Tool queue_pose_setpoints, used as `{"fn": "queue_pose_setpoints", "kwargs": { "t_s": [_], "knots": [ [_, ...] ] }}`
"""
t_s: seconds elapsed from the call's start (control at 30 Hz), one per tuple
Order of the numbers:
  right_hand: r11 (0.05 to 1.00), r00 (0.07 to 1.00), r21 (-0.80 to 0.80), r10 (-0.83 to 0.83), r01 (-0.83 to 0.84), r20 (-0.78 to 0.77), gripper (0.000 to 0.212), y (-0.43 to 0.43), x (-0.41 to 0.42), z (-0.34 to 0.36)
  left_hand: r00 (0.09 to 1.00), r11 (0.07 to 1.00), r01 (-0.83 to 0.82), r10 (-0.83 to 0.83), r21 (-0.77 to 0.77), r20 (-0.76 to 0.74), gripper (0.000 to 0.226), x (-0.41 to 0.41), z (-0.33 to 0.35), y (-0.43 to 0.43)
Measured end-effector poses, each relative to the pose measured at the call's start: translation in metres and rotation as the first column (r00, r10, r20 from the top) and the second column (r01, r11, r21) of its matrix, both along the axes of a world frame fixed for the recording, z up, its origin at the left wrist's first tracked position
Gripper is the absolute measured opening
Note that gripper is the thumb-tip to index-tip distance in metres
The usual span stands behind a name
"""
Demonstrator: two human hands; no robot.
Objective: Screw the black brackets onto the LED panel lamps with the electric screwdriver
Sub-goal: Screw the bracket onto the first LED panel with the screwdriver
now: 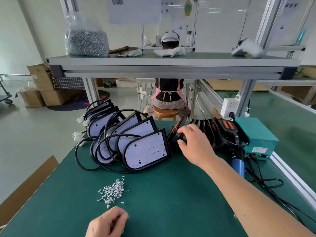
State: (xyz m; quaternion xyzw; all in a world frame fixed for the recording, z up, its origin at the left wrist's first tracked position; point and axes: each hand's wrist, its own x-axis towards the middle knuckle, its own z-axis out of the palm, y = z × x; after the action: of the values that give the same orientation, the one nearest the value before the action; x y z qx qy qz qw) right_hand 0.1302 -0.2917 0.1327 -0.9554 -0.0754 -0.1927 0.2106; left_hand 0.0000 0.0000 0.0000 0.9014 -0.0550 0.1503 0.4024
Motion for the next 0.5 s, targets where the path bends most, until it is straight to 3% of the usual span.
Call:
{"fn": "queue_pose_setpoints", "kwargs": {
  "t_s": [0.17, 0.27, 0.3, 0.4, 0.5],
  "knots": [
    [0.937, 0.976, -0.349, -0.078, 0.002, -0.204, 0.056, 0.015, 0.076, 0.01, 0.999, 1.0, -0.017, 0.017, -0.001, 0.039, 0.027, -0.001, 0.007, -0.009],
    [0.874, 0.952, -0.485, -0.126, -0.026, -0.279, 0.053, 0.017, 0.091, 0.007, 0.998, 0.998, -0.047, 0.048, -0.042, 0.029, 0.025, 0.002, 0.017, -0.012],
    [0.856, 0.954, -0.516, -0.131, -0.028, -0.268, 0.05, 0.016, 0.094, 0.007, 0.996, 0.999, -0.026, 0.029, -0.029, 0.088, 0.019, 0.008, 0.027, -0.013],
    [0.827, 0.954, -0.56, -0.132, -0.043, -0.268, 0.045, 0.013, 0.098, 0.004, 0.956, 0.991, 0.063, -0.094, 0.12, 0.277, 0.006, 0.044, 0.078, -0.018],
    [0.842, 0.958, -0.536, -0.098, -0.065, -0.271, 0.034, 0.007, 0.096, 0.002, 0.939, 0.92, 0.019, -0.151, 0.392, 0.31, 0.035, 0.099, 0.126, -0.028]
  ]
}}
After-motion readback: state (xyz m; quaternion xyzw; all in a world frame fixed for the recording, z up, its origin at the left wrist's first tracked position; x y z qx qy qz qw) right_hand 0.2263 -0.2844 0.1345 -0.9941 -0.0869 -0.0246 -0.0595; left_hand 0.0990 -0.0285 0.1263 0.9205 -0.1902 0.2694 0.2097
